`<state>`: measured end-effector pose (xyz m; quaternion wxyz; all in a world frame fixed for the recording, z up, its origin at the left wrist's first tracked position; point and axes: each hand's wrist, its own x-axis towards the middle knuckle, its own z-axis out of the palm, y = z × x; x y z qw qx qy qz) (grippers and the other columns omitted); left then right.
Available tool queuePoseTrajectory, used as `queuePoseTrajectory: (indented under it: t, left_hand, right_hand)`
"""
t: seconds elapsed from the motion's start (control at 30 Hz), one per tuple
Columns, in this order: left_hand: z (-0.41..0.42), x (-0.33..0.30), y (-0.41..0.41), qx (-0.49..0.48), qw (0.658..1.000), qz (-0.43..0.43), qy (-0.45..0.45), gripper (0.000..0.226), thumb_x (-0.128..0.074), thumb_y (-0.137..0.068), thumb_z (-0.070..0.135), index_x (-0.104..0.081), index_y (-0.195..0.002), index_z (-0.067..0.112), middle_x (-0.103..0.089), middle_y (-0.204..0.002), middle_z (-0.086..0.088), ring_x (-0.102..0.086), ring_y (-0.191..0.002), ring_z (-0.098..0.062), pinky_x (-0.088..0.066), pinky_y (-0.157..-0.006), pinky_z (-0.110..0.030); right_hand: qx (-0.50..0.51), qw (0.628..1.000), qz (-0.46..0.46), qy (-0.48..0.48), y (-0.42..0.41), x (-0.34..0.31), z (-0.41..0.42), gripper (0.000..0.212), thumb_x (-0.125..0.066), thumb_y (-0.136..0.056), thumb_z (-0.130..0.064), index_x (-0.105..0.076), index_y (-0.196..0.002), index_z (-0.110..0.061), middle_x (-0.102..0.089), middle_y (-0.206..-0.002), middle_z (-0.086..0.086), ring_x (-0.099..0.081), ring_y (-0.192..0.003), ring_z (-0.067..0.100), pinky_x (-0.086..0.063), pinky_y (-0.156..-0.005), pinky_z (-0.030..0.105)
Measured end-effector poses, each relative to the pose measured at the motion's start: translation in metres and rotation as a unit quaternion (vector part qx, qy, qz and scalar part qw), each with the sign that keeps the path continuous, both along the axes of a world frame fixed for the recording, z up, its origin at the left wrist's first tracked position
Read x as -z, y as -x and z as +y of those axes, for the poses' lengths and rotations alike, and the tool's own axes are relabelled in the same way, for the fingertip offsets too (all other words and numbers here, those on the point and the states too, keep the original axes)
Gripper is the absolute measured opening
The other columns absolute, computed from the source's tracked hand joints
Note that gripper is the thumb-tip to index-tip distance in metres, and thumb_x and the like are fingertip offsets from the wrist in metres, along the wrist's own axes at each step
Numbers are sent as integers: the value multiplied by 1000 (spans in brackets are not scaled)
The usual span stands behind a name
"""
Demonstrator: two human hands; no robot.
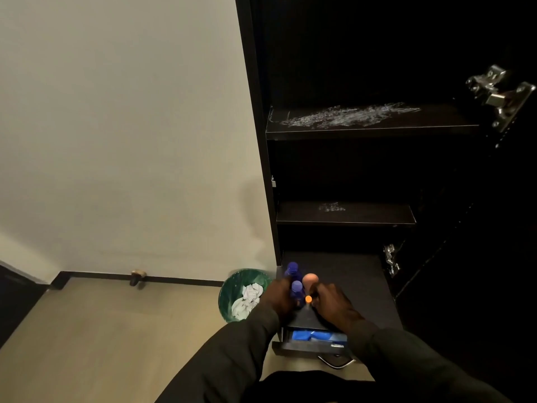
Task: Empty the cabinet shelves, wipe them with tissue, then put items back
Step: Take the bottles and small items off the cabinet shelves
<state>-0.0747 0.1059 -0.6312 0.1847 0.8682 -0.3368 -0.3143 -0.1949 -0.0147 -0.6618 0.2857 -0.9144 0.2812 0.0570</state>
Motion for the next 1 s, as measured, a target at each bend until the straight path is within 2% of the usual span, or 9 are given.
queuePoseTrajectory:
  t: [0.07, 0.17, 0.3, 0.4, 0.47, 0.53, 0.63, 0.73, 1.0]
  left_hand:
    - [-1, -4, -2, 1, 1000, -7, -2, 41, -61, -94, 16, -53, -133, 7, -60, -129, -14, -56, -119, -30, -38, -78, -8]
    - [2, -16, -1, 7, 1000, -20, -17, 43, -63, -91, 19, -54, -132, 9, -60, -128, -14, -57, -118, -29, -43, -91, -24]
    - [10, -27, -1, 11, 1000, -13, -23, 40, -66, -86, 30, -56, -123, 19, -66, -115, -6, -63, -108, -25, -46, -85, -27]
    - [14, -32, -6, 15, 999, -35, -1, 35, -65, -84, 43, -58, -110, 19, -68, -103, -5, -65, -95, -25, -44, -77, -24]
    - [16, -41, -9, 1, 998, -56, 27, 38, -61, -84, 52, -60, -98, 17, -68, -95, -6, -63, -87, -26, -47, -73, -29]
    - [16, -53, -10, -14, 995, -78, 63, 32, -57, -85, 46, -60, -90, 14, -68, -90, -8, -62, -84, -29, -47, -71, -33]
    - [10, -73, -10, -9, 987, -109, 115, 25, -51, -87, 36, -58, -81, 13, -67, -83, -11, -61, -80, -33, -46, -67, -36]
    - [-2, -93, -12, 5, 980, -126, 155, 26, -47, -88, 37, -56, -79, 14, -65, -78, -10, -60, -75, -32, -47, -63, -40]
    - [-32, -170, -12, 40, 936, -160, 312, 18, -50, -98, 33, -56, -84, 23, -60, -79, 7, -55, -70, -8, -40, -63, -24]
  right_hand:
    - [0, 1000, -10, -1, 1, -3, 1, 17, -54, -93, -23, -61, -108, -21, -63, -91, -2, -58, -78, 10, -39, -66, 18]
    - [6, 1000, -20, 1, 2, -13, 3, 18, -54, -93, -22, -59, -110, -20, -63, -97, -1, -56, -81, 9, -43, -69, 19]
    - [6, 999, -37, 20, -2, -31, 7, 9, -50, -94, -21, -59, -92, -23, -64, -84, 1, -62, -75, 18, -55, -72, 35]
    - [36, 997, -61, 3, -5, -38, 9, 14, -48, -96, -27, -59, -88, -25, -62, -80, -4, -60, -71, 11, -55, -71, 34]
    - [57, 995, -84, -1, -7, -44, 11, 13, -47, -95, -27, -59, -88, -27, -61, -83, -6, -60, -73, 9, -56, -71, 34]
    - [66, 993, -98, 15, -10, -55, 11, 11, -50, -92, -24, -60, -94, -28, -63, -91, -6, -61, -79, 10, -56, -75, 35]
    - [77, 989, -123, 35, -15, -76, 11, 28, -56, -87, -17, -64, -113, -23, -65, -108, -1, -64, -93, 18, -54, -80, 32]
    - [86, 982, -164, 41, -22, -96, 10, 29, -55, -85, -14, -65, -112, -23, -65, -109, 1, -64, -92, 20, -54, -75, 31]
    - [110, 937, -327, 54, -33, -175, -4, 27, -61, -87, -11, -66, -110, -25, -66, -106, -6, -63, -93, 8, -54, -81, 24]
